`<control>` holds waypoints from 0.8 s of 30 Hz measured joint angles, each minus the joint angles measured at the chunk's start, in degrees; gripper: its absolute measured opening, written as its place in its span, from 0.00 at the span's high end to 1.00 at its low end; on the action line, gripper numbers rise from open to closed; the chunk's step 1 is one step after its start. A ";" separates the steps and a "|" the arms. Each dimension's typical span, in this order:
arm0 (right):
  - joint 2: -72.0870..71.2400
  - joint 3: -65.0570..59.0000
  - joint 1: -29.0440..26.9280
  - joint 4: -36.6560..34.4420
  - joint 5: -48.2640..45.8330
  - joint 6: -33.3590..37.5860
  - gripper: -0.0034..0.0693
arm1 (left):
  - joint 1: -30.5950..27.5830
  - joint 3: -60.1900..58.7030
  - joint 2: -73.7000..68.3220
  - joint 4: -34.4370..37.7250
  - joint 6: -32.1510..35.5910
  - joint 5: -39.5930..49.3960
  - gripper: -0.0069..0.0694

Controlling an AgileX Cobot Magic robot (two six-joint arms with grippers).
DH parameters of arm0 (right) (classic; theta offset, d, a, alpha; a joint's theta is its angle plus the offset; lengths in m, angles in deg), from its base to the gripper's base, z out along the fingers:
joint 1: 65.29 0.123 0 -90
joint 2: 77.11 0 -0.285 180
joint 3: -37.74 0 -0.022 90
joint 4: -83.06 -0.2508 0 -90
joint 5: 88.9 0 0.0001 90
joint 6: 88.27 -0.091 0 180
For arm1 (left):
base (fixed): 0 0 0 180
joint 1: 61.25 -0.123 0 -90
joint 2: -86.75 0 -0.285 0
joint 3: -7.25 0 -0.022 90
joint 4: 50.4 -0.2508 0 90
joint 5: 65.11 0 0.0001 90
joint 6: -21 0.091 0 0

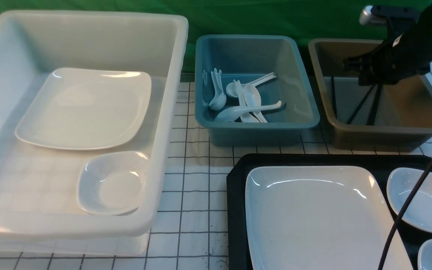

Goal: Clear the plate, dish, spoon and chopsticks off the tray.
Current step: Use the right arm to grab a small plate from the dinner plate

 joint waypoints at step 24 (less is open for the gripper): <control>-40.46 -18.64 1.80 -2.33 -26.97 4.27 0.91 | 0.00 0.00 0.00 -0.37 0.11 0.00 0.88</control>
